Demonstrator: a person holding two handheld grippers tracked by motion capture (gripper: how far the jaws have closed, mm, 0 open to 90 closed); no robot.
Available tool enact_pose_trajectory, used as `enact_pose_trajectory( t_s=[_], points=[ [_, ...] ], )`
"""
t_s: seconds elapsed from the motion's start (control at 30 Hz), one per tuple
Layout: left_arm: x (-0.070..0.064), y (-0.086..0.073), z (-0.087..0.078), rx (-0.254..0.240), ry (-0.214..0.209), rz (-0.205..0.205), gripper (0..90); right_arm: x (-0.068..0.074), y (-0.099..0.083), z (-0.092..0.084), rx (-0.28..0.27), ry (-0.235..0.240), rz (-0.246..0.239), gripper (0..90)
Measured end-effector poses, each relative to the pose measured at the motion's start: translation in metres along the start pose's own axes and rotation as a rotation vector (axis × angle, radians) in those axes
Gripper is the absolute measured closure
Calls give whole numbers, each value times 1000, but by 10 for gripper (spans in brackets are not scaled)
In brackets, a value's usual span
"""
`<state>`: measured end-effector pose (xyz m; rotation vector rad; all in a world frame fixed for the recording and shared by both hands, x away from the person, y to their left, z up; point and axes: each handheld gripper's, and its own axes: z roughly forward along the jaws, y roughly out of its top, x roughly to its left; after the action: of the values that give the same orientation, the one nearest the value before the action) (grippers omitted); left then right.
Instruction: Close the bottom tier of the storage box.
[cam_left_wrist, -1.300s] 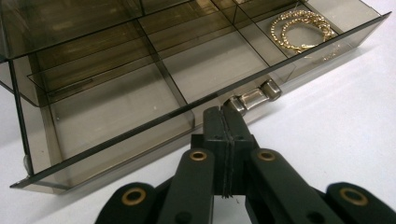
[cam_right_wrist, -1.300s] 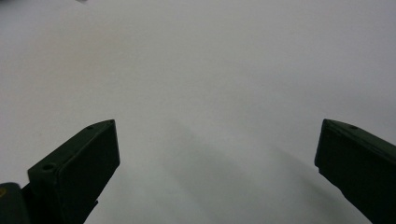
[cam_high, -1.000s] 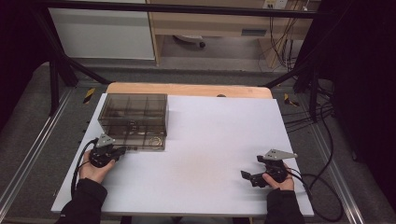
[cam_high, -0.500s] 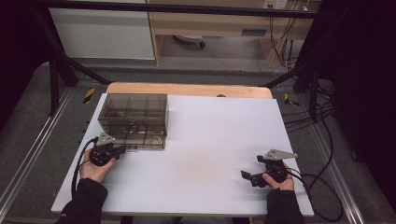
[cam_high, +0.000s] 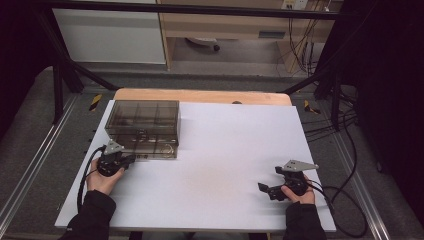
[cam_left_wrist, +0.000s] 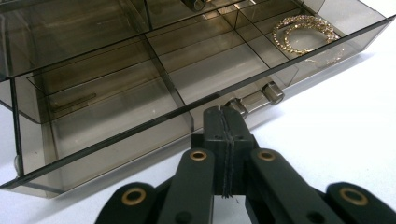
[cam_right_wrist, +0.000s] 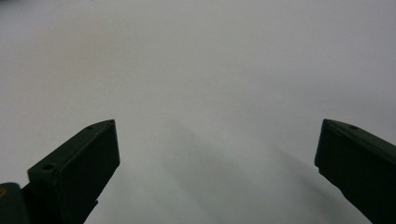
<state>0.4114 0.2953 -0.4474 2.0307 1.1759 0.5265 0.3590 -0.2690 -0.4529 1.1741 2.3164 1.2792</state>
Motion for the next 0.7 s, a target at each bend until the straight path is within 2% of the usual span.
enact_pose_trajectory(
  t_s=[0.7],
  points=[
    [2,2,5,-6,2,-8,899,0,0,0,0,0,-4,5]
  ],
)
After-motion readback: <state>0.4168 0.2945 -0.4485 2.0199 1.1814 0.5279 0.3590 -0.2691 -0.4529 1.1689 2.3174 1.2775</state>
